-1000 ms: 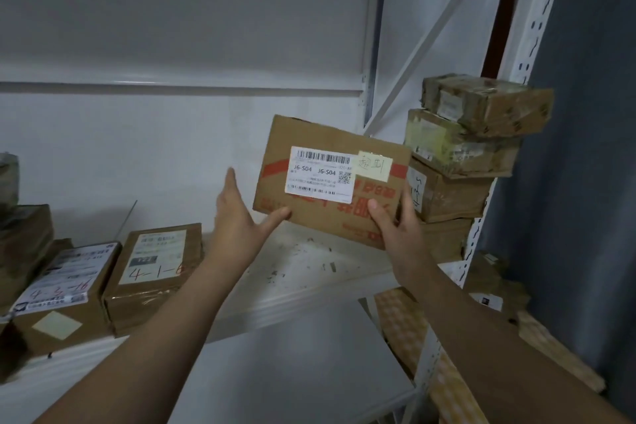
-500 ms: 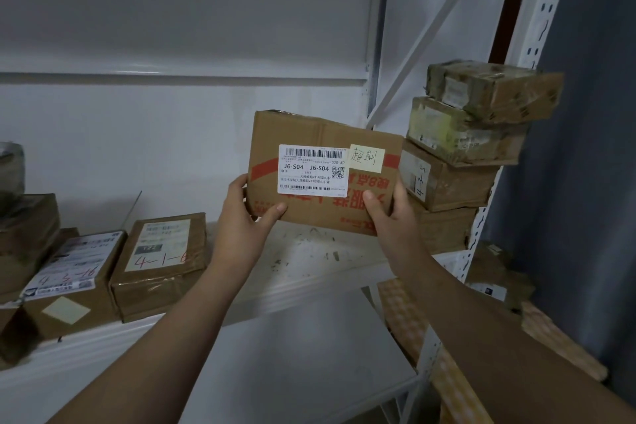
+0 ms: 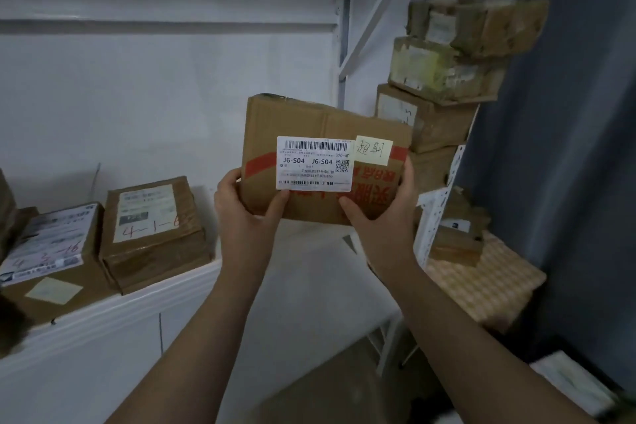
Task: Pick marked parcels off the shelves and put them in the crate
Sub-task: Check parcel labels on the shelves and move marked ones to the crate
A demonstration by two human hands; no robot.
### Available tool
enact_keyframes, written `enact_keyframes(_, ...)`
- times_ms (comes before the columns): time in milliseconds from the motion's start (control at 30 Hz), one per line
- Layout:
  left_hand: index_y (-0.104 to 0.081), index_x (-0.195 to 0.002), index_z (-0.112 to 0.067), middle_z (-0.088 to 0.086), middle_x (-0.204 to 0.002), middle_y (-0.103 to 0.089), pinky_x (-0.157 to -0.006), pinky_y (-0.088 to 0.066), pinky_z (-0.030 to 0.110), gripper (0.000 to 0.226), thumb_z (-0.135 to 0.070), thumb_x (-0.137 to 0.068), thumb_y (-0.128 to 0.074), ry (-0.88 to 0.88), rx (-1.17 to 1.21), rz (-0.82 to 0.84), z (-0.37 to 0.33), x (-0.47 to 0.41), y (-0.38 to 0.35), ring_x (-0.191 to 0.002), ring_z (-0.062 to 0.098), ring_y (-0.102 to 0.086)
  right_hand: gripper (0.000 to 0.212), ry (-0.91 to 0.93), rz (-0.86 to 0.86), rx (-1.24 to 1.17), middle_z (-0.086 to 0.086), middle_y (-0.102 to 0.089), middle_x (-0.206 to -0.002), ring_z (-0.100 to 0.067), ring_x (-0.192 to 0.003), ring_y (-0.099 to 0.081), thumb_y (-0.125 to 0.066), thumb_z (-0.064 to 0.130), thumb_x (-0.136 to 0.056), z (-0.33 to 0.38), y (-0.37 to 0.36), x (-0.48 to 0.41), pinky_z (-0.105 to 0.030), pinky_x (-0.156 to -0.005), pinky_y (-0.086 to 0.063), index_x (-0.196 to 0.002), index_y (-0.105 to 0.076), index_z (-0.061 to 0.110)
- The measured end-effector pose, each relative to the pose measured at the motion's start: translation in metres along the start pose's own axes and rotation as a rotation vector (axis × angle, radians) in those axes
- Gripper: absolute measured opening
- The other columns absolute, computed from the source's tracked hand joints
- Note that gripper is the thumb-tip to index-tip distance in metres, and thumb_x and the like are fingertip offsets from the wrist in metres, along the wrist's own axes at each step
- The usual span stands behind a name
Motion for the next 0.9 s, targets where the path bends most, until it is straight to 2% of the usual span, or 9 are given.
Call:
enact_keyframes(133, -0.038, -0.123, -0.019, -0.001, -0.12, -0.051, -0.087, -0.053, 0.025, 0.061, -0.026, -0.077, -0.077, 0.032, 0.013, 0.128, 0.011, 0.024, -0.002, -0.106, 0.011, -0.055, 0.114, -0.087, -0.025, 0.108, 0.0, -0.027, -0.138, -0.009, -0.128, -0.031, -0.083, 0.025, -0.069, -0.01, 0.018, 0.043, -0.04, -0.106, -0.04, -0.151, -0.005, 0.029)
enact_keyframes(267, -0.032, -0.115, -0.029, -0.009, -0.109, -0.054, -0.08, -0.053, 0.022, 0.059, -0.026, -0.076, -0.077, 0.087, 0.113, 0.348, 0.025, 0.055, -0.018, -0.1, 0.002, -0.059, 0.116, -0.151, -0.074, 0.16, 0.009, -0.027, -0.132, -0.003, -0.127, -0.028, -0.082, 0.028, -0.071, -0.022, 0.053, 0.089, -0.033, -0.11, -0.03, -0.152, 0.001, 0.025)
enact_keyframes(367, -0.032, -0.112, -0.029, -0.014, -0.108, -0.053, -0.075, -0.052, 0.017, 0.055, -0.024, -0.079, -0.075, 0.123, 0.16, 0.531, 0.029, 0.086, -0.037, -0.099, 0.002, -0.059, 0.115, -0.232, -0.156, 0.22, 0.008, -0.027, -0.138, -0.009, -0.133, -0.027, -0.082, 0.033, -0.07, -0.032, 0.088, 0.126, -0.041, -0.114, -0.029, -0.152, -0.001, 0.026)
enact_keyframes(533, -0.035, -0.105, -0.044, -0.009, -0.115, -0.057, -0.073, -0.049, 0.017, 0.05, -0.026, -0.08, -0.074, 0.225, 0.218, 0.871, 0.03, 0.15, -0.072, -0.101, 0.004, -0.061, 0.115, -0.388, -0.317, 0.252, 0.012, -0.027, -0.14, -0.012, -0.135, -0.032, -0.078, 0.052, -0.062, -0.039, 0.155, 0.192, -0.048, -0.11, -0.036, -0.15, -0.005, 0.039)
enact_keyframes(667, -0.034, -0.114, -0.035, 0.0, -0.12, -0.06, -0.067, -0.046, 0.01, 0.048, -0.029, -0.083, -0.07, 0.253, 0.214, 1.051, 0.018, 0.208, -0.092, -0.101, 0.007, -0.061, 0.105, -0.453, -0.406, 0.237, 0.006, -0.039, -0.141, -0.014, -0.13, -0.042, -0.081, 0.05, -0.059, -0.039, 0.21, 0.238, -0.049, -0.103, -0.044, -0.144, -0.019, 0.047)
enact_keyframes(733, -0.035, -0.119, -0.031, -0.001, -0.121, -0.059, -0.069, -0.046, 0.009, 0.047, -0.028, -0.085, -0.068, 0.249, 0.221, 1.107, 0.006, 0.239, -0.1, -0.104, 0.008, -0.06, 0.098, -0.466, -0.446, 0.242, 0.006, -0.043, -0.138, -0.012, -0.127, -0.045, -0.082, 0.043, -0.062, -0.035, 0.238, 0.262, -0.045, -0.101, -0.046, -0.14, -0.024, 0.05)
enact_keyframes(800, -0.037, -0.124, -0.031, -0.003, -0.123, -0.058, -0.082, -0.05, 0.021, 0.049, -0.031, -0.086, -0.068, 0.246, 0.236, 1.147, -0.004, 0.272, -0.111, -0.109, 0.01, -0.059, 0.087, -0.485, -0.481, 0.223, 0.012, -0.047, -0.132, -0.002, -0.122, -0.048, -0.081, 0.026, -0.072, -0.029, 0.267, 0.288, -0.031, -0.098, -0.049, -0.134, -0.027, 0.053)
enact_keyframes(867, -0.039, -0.128, -0.031, -0.007, -0.122, -0.058, -0.092, -0.049, 0.032, 0.05, -0.034, -0.087, -0.067, 0.231, 0.243, 1.177, -0.017, 0.307, -0.121, -0.112, 0.01, -0.057, 0.084, -0.529, -0.5, 0.2, 0.022, -0.049, -0.124, 0.008, -0.113, -0.05, -0.076, 0.013, -0.08, -0.023, 0.297, 0.318, -0.016, -0.091, -0.047, -0.137, -0.025, 0.046)
enact_keyframes(900, -0.039, -0.13, -0.031, -0.009, -0.121, -0.057, -0.092, -0.048, 0.033, 0.049, -0.034, -0.088, -0.065, 0.225, 0.234, 1.194, -0.025, 0.327, -0.125, -0.112, 0.01, -0.056, 0.084, -0.561, -0.511, 0.205, 0.023, -0.049, -0.123, 0.007, -0.112, -0.051, -0.074, 0.012, -0.081, -0.02, 0.314, 0.334, -0.017, -0.092, -0.047, -0.143, -0.024, 0.039)
Point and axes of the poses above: each hand's wrist, its own x-axis away from the middle knuckle, its own y-axis out of the back of the hand, z = x × y, the point moved 5 cm from there along -x, towards the middle knuckle
